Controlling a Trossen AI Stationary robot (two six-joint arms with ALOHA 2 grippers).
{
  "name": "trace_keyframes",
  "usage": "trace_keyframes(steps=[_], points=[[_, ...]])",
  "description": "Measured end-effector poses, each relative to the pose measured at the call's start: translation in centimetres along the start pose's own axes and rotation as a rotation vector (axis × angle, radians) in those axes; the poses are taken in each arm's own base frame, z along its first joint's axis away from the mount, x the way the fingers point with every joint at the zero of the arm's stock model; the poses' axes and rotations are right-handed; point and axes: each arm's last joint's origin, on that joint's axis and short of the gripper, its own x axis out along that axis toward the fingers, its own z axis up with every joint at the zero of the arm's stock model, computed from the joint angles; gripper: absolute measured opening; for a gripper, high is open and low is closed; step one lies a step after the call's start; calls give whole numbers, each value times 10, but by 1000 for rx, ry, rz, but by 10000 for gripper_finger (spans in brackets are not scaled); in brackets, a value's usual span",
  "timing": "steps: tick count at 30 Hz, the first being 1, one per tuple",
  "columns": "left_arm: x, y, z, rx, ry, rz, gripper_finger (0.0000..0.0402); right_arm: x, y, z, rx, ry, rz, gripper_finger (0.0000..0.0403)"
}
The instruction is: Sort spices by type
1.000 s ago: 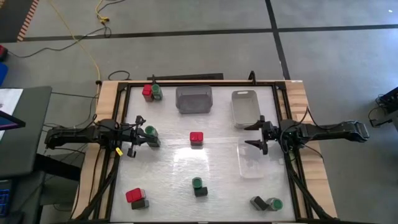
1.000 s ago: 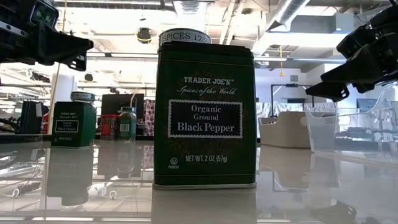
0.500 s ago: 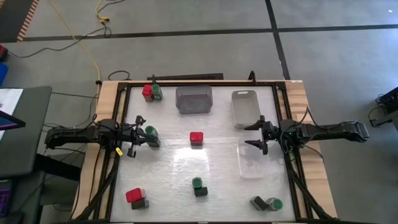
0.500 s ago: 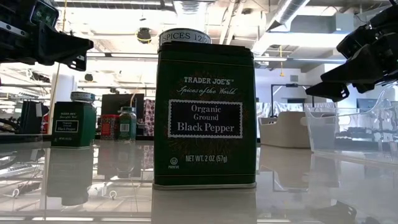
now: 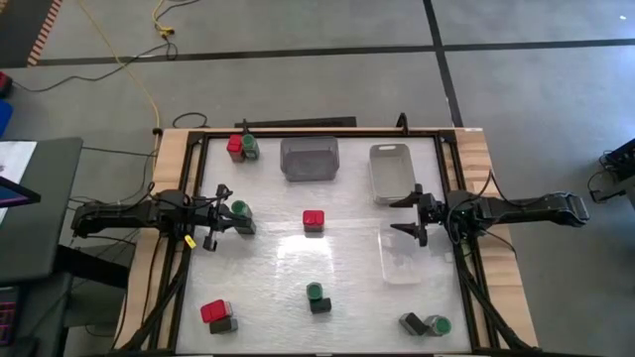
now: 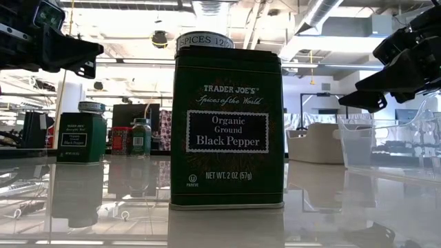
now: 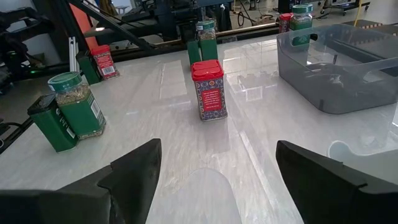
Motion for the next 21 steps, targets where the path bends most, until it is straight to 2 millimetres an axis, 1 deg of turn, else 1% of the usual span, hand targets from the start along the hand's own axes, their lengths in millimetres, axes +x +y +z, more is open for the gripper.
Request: trace_keyframes(steps=[21], points=[[0, 0, 0, 0, 0, 0, 0, 0, 0, 1, -11, -6, -4, 345]])
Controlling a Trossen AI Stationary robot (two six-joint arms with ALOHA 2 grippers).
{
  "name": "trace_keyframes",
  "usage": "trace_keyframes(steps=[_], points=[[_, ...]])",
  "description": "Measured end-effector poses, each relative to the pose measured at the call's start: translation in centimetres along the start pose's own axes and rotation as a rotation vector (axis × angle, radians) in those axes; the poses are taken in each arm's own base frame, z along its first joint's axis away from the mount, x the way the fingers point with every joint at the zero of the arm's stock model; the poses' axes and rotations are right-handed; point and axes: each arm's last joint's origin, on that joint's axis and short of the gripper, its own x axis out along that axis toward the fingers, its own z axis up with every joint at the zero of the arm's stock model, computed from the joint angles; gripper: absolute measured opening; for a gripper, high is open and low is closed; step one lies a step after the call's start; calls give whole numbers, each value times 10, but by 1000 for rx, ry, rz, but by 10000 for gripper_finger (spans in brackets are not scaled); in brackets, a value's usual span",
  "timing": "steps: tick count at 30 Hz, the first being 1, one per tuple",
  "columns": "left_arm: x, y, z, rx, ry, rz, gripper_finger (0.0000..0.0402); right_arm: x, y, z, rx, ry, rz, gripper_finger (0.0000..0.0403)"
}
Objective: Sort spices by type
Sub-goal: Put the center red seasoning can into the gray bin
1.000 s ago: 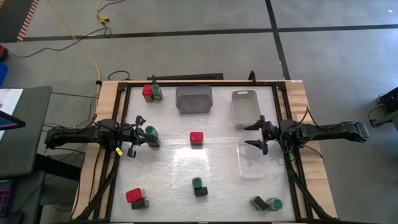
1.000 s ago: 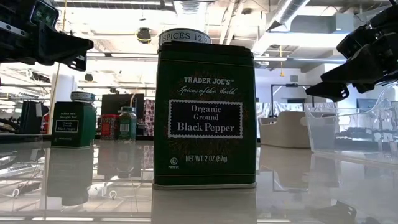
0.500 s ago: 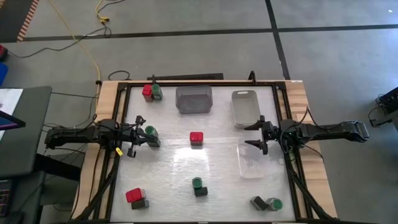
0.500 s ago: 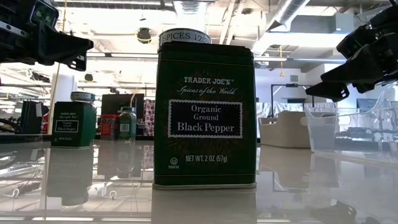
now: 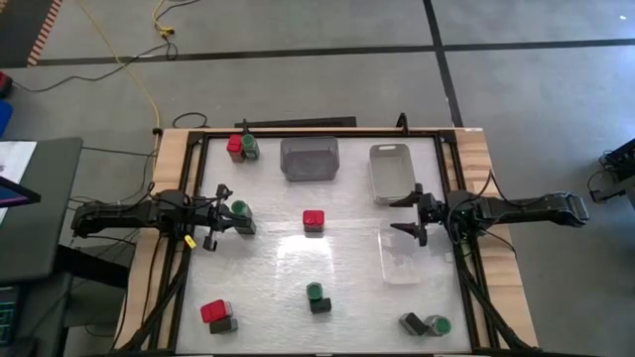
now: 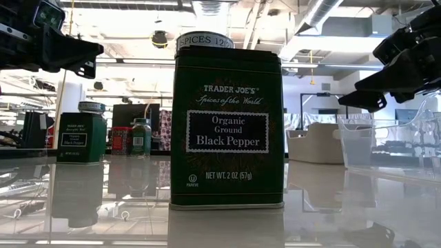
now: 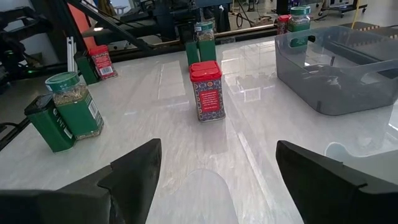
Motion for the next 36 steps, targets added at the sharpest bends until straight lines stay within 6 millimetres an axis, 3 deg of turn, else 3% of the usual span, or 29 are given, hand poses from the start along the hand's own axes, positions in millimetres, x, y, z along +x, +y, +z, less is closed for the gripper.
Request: trace_keyframes(steps=[18, 24, 36], points=[[0, 0, 0, 0, 0, 0, 0, 0, 0, 0, -22, -2, -1, 345], [0, 0, 0, 0, 0, 0, 0, 0, 0, 0, 60, 3, -1, 346], [0, 0, 0, 0, 0, 0, 0, 0, 0, -2, 53, 19, -3, 398]])
